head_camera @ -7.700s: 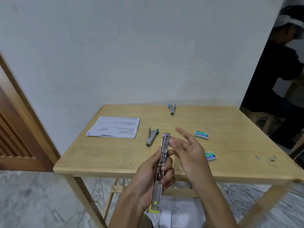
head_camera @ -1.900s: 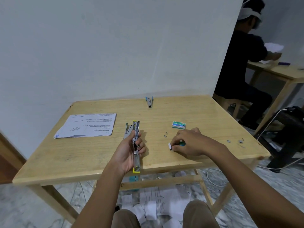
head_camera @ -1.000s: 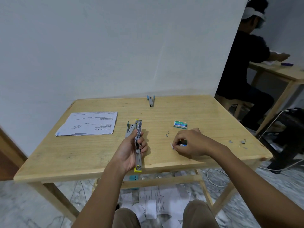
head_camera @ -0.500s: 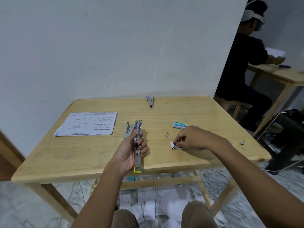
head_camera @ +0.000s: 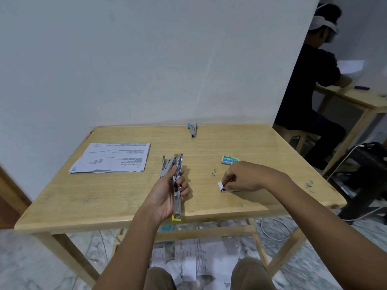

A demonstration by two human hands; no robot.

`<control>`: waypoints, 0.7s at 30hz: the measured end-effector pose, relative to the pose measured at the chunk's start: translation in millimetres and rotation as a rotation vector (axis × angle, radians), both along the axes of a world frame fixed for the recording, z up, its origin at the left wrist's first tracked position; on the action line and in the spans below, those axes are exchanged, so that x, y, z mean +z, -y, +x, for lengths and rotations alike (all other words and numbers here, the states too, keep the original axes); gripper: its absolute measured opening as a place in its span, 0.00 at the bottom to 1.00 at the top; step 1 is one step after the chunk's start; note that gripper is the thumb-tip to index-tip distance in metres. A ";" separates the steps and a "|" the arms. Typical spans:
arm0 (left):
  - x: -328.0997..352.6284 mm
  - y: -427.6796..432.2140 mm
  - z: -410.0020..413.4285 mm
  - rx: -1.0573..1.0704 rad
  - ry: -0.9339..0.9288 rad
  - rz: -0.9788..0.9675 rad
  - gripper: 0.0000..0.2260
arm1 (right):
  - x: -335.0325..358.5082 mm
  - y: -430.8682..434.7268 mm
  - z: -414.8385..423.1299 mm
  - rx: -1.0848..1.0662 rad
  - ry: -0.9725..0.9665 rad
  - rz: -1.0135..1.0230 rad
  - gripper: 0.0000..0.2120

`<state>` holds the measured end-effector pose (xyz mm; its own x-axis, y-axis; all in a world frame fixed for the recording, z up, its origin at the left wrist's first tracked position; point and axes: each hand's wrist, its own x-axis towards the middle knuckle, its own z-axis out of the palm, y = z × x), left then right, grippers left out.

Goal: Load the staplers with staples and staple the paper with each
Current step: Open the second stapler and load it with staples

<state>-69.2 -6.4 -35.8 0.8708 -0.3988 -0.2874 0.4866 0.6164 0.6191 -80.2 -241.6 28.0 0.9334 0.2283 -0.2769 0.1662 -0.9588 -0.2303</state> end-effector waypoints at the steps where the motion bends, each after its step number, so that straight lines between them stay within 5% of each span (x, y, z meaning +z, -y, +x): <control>1: 0.3 -0.1 -0.1 0.002 0.000 0.001 0.10 | -0.4 0.3 -0.2 0.005 0.002 -0.002 0.10; 21: -0.8 -0.3 0.6 -0.005 -0.003 0.001 0.11 | -7.2 -3.8 -7.6 0.022 0.152 -0.036 0.09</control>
